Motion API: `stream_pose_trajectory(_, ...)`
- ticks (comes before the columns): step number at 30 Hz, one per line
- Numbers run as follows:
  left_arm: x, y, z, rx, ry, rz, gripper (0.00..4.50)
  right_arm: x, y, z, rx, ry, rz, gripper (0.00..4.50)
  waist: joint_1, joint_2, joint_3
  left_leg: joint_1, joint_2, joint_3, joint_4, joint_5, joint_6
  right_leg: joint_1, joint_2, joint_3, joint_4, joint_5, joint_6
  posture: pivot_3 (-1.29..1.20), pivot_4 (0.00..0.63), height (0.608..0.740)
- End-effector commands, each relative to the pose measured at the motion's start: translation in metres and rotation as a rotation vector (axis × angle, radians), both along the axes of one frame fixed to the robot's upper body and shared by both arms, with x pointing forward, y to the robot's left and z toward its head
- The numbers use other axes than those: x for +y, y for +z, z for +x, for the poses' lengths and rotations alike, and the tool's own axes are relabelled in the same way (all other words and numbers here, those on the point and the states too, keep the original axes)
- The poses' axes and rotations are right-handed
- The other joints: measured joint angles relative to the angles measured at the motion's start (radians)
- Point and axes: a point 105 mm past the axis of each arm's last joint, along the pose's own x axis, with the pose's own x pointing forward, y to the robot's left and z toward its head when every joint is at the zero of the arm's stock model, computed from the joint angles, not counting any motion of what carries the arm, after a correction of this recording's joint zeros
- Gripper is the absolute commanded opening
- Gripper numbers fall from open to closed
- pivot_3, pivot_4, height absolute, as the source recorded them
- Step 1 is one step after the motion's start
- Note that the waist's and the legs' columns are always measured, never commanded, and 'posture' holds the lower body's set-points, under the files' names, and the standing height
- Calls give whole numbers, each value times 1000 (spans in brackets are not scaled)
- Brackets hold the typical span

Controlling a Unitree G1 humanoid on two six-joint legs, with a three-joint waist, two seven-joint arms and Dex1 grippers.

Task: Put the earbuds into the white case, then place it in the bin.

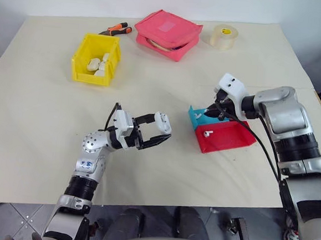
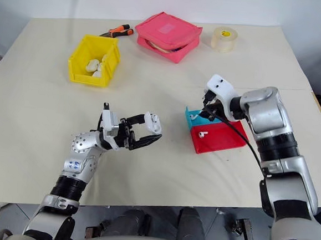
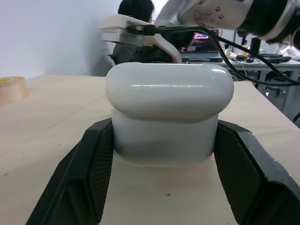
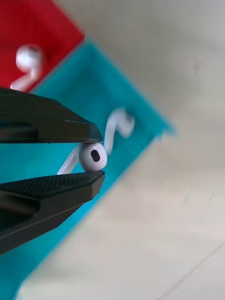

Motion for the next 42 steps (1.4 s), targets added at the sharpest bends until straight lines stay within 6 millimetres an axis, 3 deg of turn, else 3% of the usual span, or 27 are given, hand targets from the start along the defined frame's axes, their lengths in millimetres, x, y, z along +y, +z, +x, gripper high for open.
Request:
stream_pose_trajectory(1, -6, 9, -3, -41, -43, -10, 2799, 7, 25, -12, -90, 36, 95, 490, -1, 0, 1, 0, 0, 0, 0, 0, 0, 0, 0, 0, 0, 0, 0, 0, 150, 740)
stream_pose_trajectory(17, -10, 8, -7, -43, -151, 5, 2799, 20, 29, -70, -158, 51, 379, 490, 21, -5, 6, 1, 0, 0, 0, 0, 0, 0, 0, 1, -4, 0, 0, 0, 150, 740)
stream_pose_trajectory(30, -13, 7, -12, -37, -240, 27, 2799, 30, 22, -118, -80, 78, 540, 490, 28, -9, 11, 1, 0, -1, 0, 0, 0, 1, 0, 1, -5, 0, 0, 0, 150, 740)
stream_pose_trajectory(42, -19, 5, -19, -23, -306, 38, 2799, 46, 11, -142, -33, 50, 681, 490, 32, -9, 14, 1, 1, 0, 0, 0, 0, 1, 1, 1, -6, 0, 0, 0, 150, 740)
